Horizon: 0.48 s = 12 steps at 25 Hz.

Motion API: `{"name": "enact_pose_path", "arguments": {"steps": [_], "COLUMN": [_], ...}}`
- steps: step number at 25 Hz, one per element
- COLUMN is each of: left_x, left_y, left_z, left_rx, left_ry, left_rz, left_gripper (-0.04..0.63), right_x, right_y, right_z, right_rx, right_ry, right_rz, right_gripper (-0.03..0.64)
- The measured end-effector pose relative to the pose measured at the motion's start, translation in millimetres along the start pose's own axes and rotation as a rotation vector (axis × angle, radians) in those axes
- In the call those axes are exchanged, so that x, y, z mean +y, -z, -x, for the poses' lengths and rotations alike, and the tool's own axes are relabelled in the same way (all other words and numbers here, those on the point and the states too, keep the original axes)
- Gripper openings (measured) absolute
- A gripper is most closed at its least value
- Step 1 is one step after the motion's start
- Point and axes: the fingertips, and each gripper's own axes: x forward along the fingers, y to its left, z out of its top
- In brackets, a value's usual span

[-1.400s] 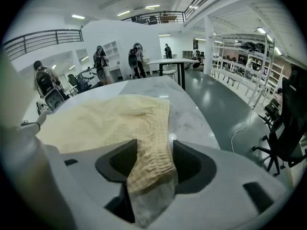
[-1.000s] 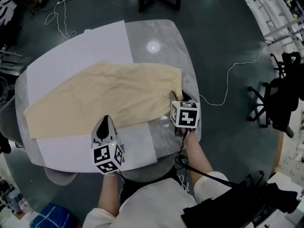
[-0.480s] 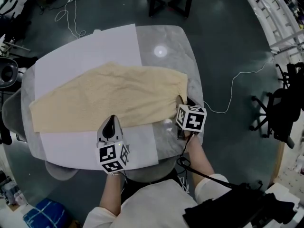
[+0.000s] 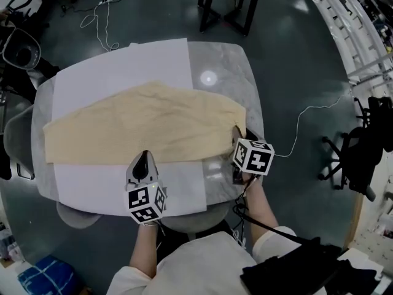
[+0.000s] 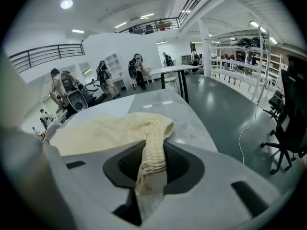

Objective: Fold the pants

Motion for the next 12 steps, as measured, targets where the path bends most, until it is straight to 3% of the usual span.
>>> {"name": "enact_pose_path", "arguments": {"steps": [7, 12], "left_x": [25, 60], "left_y": [-23, -49], "left_z": [29, 50], "left_rx": [-0.042, -0.075], "left_ry": [0.029, 0.001], "left_rz": [0.002, 0.012], "left_gripper": [0.009, 0.009], "right_x": [38, 72], "right_y": [-17, -40], "right_z": [45, 73], "right_rx": [-0.061, -0.115], "right_ry": [0.011, -0.008], "right_rz": [0.014, 0.040], "right_gripper": [0.092, 0.091]}}
